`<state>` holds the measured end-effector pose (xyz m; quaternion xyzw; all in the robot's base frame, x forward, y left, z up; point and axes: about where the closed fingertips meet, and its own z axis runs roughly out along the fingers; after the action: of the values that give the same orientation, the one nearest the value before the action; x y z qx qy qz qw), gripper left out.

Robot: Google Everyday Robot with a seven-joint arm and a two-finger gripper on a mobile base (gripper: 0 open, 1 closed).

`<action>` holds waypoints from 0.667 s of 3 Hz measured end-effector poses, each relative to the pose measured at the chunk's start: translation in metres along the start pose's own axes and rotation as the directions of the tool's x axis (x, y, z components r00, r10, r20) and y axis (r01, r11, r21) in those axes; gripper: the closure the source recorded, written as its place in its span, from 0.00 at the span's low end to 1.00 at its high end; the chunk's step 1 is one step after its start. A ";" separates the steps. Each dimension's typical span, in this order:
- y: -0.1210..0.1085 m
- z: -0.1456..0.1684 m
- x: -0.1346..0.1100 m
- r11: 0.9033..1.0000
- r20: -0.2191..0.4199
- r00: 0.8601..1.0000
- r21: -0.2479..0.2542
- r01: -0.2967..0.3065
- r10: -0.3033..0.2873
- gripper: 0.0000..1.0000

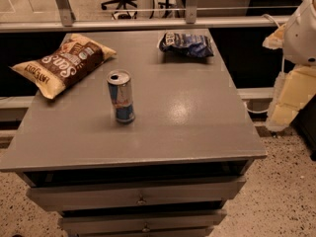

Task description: Move blue chip bag near brown chip bag

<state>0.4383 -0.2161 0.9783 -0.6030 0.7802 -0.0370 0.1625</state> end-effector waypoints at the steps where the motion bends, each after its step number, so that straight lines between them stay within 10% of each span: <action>1: 0.000 0.000 0.000 1.000 0.000 1.000 0.000 0.000 0.000 0.00; 2: -0.012 0.005 -0.040 0.998 0.066 0.996 0.023 0.055 -0.056 0.00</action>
Offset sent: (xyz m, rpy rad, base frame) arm 0.0546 0.0897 0.0129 0.1061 -0.1011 0.1682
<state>0.4597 -0.1809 0.9850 -0.6235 0.7568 -0.0298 0.1939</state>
